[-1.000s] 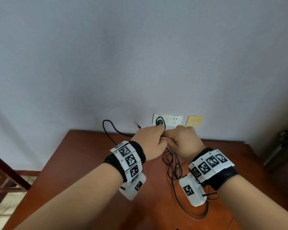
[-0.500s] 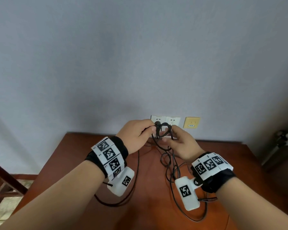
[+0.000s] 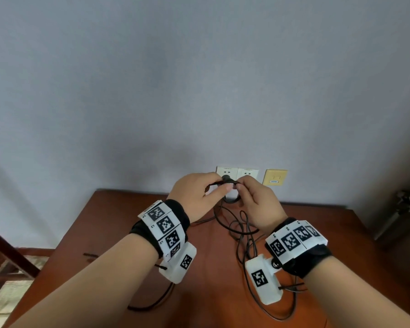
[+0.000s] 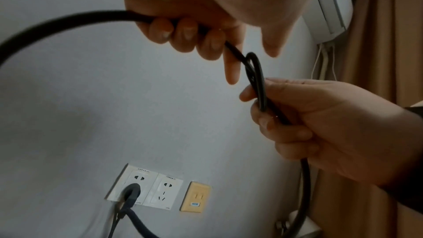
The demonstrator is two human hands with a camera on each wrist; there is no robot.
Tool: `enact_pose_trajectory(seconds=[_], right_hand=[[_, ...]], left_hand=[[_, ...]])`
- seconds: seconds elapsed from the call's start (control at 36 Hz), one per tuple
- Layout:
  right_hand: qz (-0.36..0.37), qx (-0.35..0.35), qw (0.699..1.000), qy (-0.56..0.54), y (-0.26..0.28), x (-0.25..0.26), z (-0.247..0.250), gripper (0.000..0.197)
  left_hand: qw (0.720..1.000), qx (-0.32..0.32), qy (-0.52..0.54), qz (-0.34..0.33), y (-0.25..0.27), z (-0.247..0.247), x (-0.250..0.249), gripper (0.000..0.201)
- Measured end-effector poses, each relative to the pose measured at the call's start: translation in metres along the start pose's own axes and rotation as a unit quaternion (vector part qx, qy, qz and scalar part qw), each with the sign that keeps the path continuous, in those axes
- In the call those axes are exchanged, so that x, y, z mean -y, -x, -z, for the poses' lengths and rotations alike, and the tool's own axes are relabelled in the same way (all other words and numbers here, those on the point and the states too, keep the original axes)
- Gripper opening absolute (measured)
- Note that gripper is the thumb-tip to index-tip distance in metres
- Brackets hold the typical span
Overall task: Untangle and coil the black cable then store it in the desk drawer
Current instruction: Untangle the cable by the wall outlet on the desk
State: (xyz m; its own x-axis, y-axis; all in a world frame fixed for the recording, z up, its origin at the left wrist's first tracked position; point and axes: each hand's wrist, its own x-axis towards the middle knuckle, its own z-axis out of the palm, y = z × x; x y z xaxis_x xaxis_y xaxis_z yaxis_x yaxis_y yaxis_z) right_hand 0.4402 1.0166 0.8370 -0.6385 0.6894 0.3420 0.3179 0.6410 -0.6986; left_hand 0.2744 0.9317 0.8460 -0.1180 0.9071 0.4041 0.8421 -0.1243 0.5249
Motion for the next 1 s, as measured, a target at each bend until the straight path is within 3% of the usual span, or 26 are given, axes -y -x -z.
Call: enact_pose_trajectory(seconds=[0.25,0.31,0.44,0.61,0.69,0.75,0.81,0.92,1.0], right_hand=[[0.032,0.016,0.983,0.181,-0.001,0.007,0.009,0.029],[0.041,-0.011,0.979,0.197,0.001,0.009,0.011,0.031],[0.023,-0.089,0.985,0.144,0.003,0.008,0.011,0.032],[0.013,-0.118,0.984,0.135,0.009,0.002,0.014,0.025],[-0.017,-0.089,0.982,0.164,0.006,-0.002,0.018,0.012],[-0.022,-0.051,0.980,0.191,0.004,-0.001,0.020,0.019],[0.017,-0.016,0.974,0.224,0.002,0.005,0.020,0.031],[0.111,0.027,0.936,0.333,0.001,0.022,0.016,0.024],[0.138,-0.006,0.918,0.373,-0.002,0.034,0.014,0.011]], left_hand=[[0.999,0.036,-0.024,0.007,0.000,-0.007,0.000,0.030],[1.000,0.022,-0.015,-0.005,0.000,-0.006,-0.002,0.025],[0.998,-0.006,0.015,-0.065,0.002,-0.005,-0.007,0.039],[0.997,0.033,0.057,0.036,0.002,-0.006,0.004,0.009],[0.993,0.061,0.063,0.079,0.003,-0.009,0.009,0.023],[0.993,0.077,0.037,0.082,0.002,-0.011,0.007,0.025],[0.993,0.089,0.021,0.075,-0.001,-0.012,0.001,0.024],[0.994,0.096,0.019,0.046,-0.007,-0.011,-0.014,0.012],[0.995,0.064,0.058,0.047,-0.011,-0.008,-0.023,0.033]])
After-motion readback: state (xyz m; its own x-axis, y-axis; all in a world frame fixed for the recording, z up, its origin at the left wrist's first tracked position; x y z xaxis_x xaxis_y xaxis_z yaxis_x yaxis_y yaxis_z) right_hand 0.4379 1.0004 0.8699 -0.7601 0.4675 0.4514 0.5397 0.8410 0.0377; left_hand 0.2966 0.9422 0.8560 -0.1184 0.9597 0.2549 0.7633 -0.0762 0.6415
